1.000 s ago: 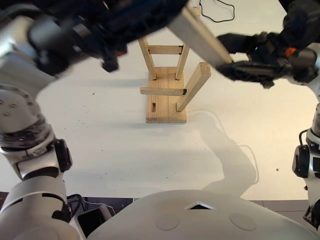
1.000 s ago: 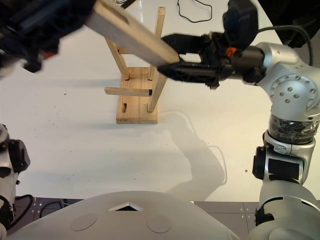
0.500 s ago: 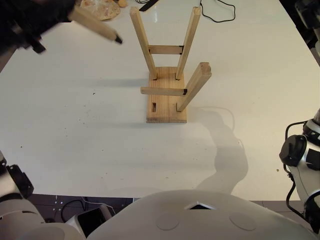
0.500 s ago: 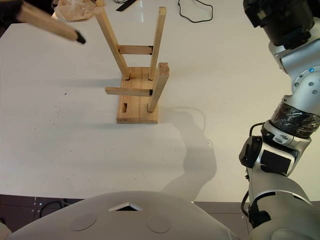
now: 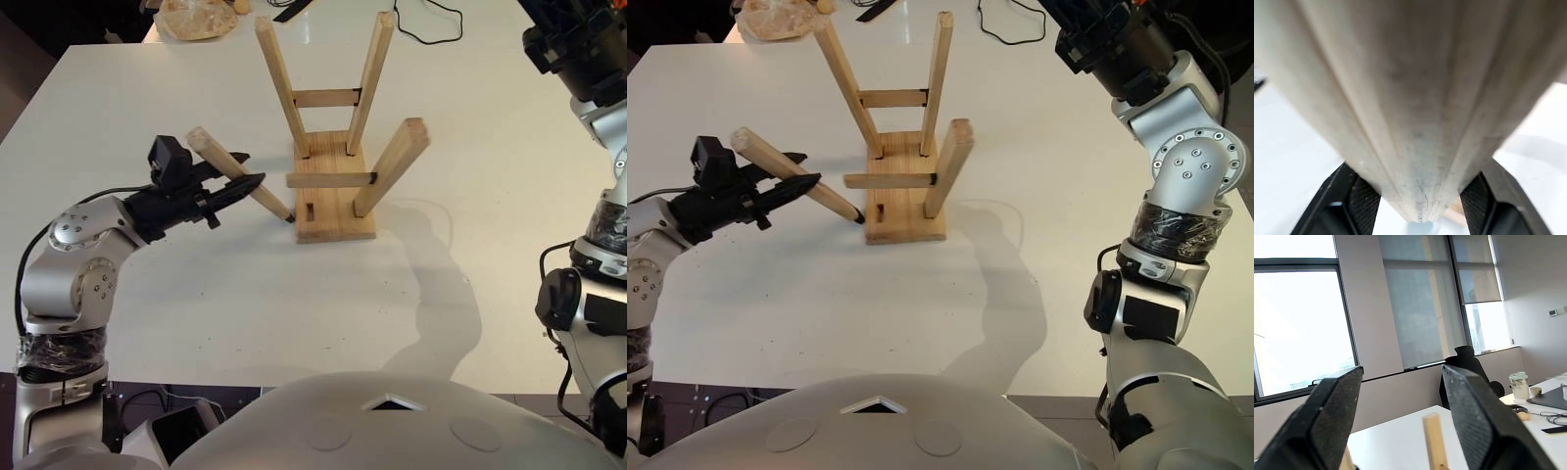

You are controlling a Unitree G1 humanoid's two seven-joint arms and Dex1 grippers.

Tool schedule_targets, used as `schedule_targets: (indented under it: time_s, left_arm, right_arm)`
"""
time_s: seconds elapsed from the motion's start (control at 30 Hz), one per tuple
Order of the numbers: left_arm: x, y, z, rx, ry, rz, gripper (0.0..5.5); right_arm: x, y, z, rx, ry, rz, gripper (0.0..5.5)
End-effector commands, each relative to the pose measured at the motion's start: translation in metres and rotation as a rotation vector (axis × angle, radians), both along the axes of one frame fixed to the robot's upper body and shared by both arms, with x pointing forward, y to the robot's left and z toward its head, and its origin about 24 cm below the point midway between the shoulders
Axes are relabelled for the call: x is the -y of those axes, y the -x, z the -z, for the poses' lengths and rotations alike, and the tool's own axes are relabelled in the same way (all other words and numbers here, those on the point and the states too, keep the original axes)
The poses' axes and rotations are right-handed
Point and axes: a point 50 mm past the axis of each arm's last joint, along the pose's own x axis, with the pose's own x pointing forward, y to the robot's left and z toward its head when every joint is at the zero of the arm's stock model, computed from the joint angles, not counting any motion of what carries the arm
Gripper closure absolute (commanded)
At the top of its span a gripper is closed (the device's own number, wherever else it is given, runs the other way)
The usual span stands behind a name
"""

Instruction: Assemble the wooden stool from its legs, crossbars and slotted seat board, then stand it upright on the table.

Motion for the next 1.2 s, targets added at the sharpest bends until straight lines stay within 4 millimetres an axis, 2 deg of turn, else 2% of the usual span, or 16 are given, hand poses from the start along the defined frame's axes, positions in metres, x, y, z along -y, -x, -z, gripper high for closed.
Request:
schedule_targets:
  time_s: [0.03,0.2,0.33,0.37,0.6,0.83,1.07,1.2]
  left_arm:
    - [0.023,0.013,-0.01,0.001,-0.012,0.138,3.46]
    - [0.019,0.002,-0.038,0.129,-0.053,0.127,3.46]
    - [0.02,-0.005,-0.054,0.192,-0.026,0.148,3.46]
    - [0.022,-0.006,-0.053,0.192,-0.013,0.159,3.46]
    - [0.03,-0.013,-0.02,0.099,0.001,0.162,3.46]
    - [0.031,-0.009,0.002,0.026,-0.018,0.171,3.46]
    - [0.029,-0.013,0.004,0.035,-0.052,0.159,3.46]
    - [0.03,-0.029,-0.007,0.09,-0.136,0.098,3.46]
  right_arm:
    - [0.005,-0.003,0.006,-0.021,0.004,0.03,2.54]
    - [0.013,-0.008,0.016,-0.052,0.035,0.087,2.54]
    - [0.023,-0.01,0.018,-0.06,0.037,0.124,2.54]
    - [0.024,-0.011,0.019,-0.066,0.037,0.131,2.54]
    - [0.017,-0.019,0.026,-0.083,0.047,0.12,2.54]
    - [0.018,-0.019,0.027,-0.09,0.04,0.116,2.54]
    - [0.015,-0.015,0.03,-0.096,0.03,0.113,2.54]
    - [0.009,-0.011,0.029,-0.088,0.022,0.103,2.54]
